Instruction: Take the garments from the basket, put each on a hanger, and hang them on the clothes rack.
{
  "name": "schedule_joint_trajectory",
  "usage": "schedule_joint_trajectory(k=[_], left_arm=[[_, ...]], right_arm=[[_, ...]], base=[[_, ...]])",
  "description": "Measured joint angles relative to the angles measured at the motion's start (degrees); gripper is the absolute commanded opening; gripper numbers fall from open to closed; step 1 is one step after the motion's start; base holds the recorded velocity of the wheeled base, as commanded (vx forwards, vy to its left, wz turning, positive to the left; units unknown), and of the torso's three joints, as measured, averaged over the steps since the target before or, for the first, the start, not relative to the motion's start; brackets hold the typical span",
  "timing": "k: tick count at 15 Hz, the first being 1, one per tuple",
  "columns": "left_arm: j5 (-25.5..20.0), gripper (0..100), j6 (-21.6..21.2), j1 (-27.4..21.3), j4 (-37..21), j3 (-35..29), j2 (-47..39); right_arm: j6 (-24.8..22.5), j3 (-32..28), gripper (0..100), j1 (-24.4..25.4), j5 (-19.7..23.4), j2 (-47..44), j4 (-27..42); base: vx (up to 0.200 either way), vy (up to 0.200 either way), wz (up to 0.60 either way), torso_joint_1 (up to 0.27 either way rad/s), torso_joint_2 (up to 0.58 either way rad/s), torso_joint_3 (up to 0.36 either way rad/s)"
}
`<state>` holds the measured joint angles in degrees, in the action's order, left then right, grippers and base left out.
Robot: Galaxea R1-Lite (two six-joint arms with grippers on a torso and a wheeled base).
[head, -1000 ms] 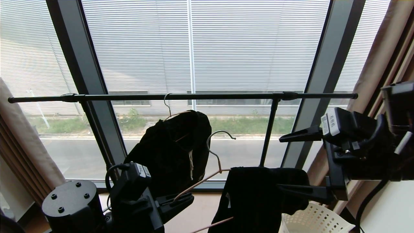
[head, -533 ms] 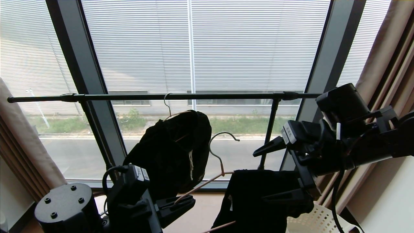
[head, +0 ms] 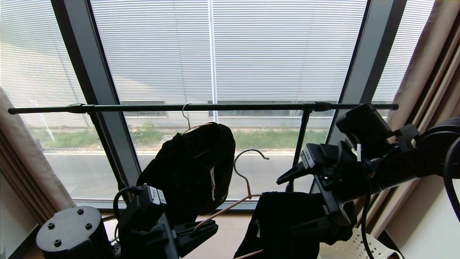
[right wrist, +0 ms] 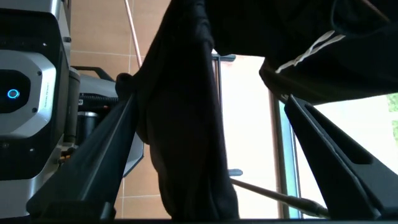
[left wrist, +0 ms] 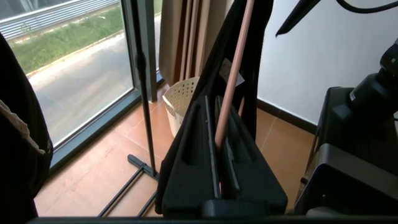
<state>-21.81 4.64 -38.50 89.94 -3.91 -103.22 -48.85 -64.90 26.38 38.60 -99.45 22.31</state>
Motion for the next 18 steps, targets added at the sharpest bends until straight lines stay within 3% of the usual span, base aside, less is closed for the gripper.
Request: schedule_joint_trajectory(k=[3,13,14,18], left_arm=[[0.0,0,0.0,0.0,0.0,0.0,0.0],[0.1,0,0.0,-0.2,0.0,0.0,0.0],[0.1,0,0.0,-0.2,0.0,-0.1,0.0],[0.1,0,0.1,-0.3,0.0,-0.2,0.0]], right_arm=[[-0.1,-1.7,100,0.0,-0.2,-0.1,3.0],[-0.1,-2.5,100,0.1,-0.2,-1.8,3.1],[-0.1,-2.5,0,0.1,-0.2,-1.9,3.1],[-0.1,-2.4,0,0.1,-0.3,-2.6,3.1]], base=[[0.0,0.0,0.0,0.0,0.0,0.0],[0.0,0.0,0.0,0.0,0.0,0.0],[0.0,0.0,0.0,0.0,0.0,0.0],[0.0,0.0,0.0,0.0,0.0,0.0]])
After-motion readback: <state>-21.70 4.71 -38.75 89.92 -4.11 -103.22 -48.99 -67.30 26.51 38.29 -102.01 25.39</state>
